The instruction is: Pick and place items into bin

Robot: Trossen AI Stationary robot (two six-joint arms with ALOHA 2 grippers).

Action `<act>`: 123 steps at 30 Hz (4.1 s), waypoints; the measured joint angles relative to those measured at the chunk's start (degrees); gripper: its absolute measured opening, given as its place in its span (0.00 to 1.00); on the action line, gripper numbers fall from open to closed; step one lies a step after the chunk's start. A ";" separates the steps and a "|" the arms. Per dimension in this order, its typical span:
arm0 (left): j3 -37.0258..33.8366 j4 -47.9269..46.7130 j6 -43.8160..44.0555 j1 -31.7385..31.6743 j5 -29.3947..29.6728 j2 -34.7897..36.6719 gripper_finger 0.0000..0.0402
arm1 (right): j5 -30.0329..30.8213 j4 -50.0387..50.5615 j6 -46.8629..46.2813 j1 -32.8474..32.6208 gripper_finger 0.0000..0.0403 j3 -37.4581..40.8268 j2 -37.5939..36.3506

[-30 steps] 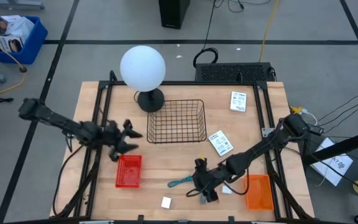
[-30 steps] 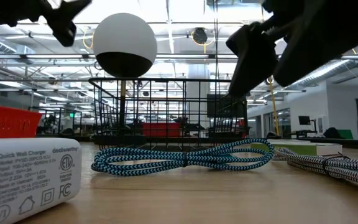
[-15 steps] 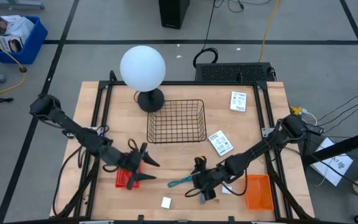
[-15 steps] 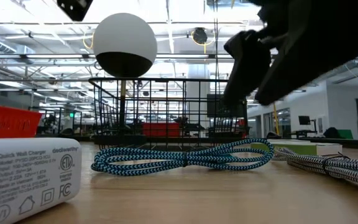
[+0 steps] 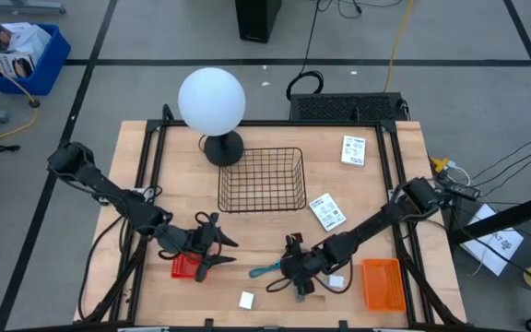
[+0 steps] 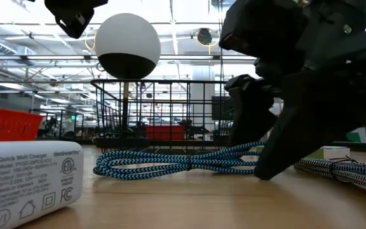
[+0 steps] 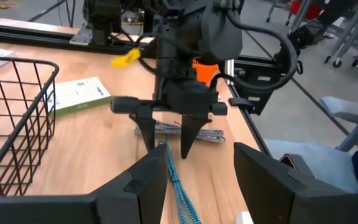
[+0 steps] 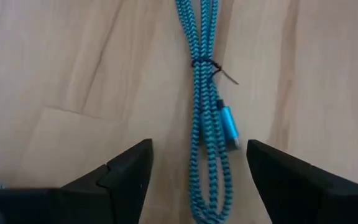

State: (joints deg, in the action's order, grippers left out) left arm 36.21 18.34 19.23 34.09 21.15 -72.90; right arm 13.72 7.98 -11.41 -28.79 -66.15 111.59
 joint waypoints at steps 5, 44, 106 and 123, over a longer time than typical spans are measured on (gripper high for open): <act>0.00 -0.11 0.02 -0.09 0.00 0.00 0.46 | -0.33 -0.27 0.07 0.21 0.54 0.04 -0.09; -0.02 -0.25 -4.31 -0.74 1.51 0.04 0.46 | 11.90 -14.17 4.21 1.72 0.03 0.20 -5.38; -0.04 -10.11 -0.68 0.15 4.48 2.78 0.05 | 20.61 -24.62 12.18 1.29 0.23 0.11 -5.40; -0.07 -36.46 13.38 5.86 -0.36 20.93 0.03 | 20.59 -24.47 12.01 1.31 0.38 0.11 -5.40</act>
State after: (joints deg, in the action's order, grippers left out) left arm 36.14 -18.12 32.61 39.94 20.79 -51.97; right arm 34.30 -16.49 0.60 -27.49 -66.04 106.19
